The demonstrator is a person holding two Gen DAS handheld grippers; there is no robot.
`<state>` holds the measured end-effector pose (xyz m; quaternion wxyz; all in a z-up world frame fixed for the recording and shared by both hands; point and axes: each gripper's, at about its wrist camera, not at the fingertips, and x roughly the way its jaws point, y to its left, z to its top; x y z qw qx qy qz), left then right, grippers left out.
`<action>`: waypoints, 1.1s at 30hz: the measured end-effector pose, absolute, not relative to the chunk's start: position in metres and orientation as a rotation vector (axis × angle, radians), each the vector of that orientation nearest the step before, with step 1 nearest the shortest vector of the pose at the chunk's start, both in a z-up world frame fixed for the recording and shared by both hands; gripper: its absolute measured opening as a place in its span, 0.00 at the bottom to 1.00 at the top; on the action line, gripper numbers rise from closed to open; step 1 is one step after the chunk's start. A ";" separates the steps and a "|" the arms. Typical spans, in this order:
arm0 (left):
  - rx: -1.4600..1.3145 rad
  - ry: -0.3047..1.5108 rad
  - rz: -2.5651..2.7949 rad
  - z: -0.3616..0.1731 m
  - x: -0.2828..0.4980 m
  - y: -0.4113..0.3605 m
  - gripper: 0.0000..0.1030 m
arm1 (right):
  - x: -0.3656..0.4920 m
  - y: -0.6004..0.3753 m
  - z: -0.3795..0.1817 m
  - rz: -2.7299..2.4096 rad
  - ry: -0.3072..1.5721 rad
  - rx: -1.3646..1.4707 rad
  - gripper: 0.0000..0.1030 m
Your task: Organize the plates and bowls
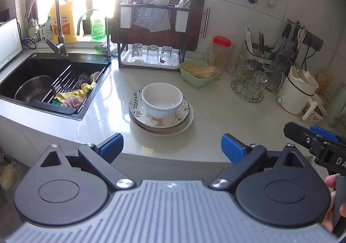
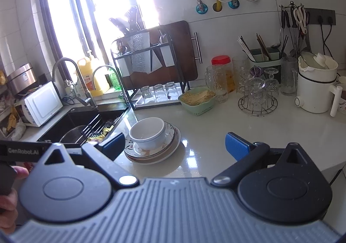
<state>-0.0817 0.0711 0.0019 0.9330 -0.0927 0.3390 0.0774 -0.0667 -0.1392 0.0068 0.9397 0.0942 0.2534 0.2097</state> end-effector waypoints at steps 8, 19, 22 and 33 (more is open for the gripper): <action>-0.205 0.686 0.168 0.003 -0.088 0.072 0.96 | -0.069 -0.136 0.004 0.445 0.528 0.190 0.98; -0.191 0.697 0.170 0.002 -0.090 0.069 0.96 | -0.071 -0.138 0.003 0.440 0.533 0.192 0.98; -0.190 0.692 0.162 0.004 -0.089 0.069 0.96 | -0.072 -0.139 0.003 0.436 0.534 0.193 0.98; -0.187 0.678 0.158 0.008 -0.094 0.069 0.96 | -0.073 -0.139 0.004 0.438 0.529 0.198 0.98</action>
